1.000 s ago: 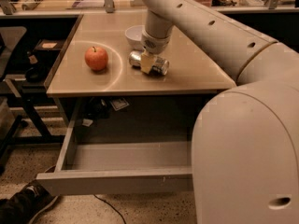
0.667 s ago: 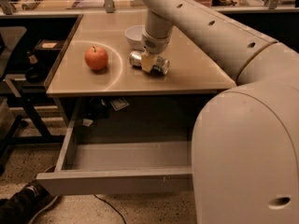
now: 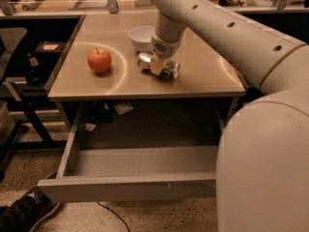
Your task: Place redbull can into top drawer
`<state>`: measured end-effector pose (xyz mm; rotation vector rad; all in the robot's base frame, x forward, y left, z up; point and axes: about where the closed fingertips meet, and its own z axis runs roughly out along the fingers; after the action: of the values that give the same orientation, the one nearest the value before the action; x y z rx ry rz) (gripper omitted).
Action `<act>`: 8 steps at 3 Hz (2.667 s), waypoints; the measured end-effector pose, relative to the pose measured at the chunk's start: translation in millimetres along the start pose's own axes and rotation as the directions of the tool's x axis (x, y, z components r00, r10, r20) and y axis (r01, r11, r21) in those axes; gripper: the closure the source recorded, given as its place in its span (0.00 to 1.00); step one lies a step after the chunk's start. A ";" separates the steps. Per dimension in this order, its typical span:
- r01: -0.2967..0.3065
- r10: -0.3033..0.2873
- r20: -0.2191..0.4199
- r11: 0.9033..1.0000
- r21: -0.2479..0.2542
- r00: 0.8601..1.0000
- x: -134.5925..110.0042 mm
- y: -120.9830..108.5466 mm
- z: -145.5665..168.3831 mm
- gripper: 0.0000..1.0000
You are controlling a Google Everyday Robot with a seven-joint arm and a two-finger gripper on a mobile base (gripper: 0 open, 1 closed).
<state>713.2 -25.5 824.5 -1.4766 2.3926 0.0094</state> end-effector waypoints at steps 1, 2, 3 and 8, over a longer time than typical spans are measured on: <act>-0.017 0.017 0.025 1.000 0.019 1.000 19.5 11.4 -15.6 1.00; -0.026 0.025 0.043 0.999 0.024 0.999 39.6 26.5 -28.1 1.00; -0.042 0.042 0.062 0.999 0.001 0.997 87.3 64.5 -53.4 1.00; -0.173 0.171 -0.027 0.978 -0.115 0.985 146.1 156.1 -50.1 1.00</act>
Offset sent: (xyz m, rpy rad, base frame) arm -0.0798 -0.0460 0.0189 0.0544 -0.0539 -0.0341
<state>503.8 -88.9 805.5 -1.3171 2.5650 0.1811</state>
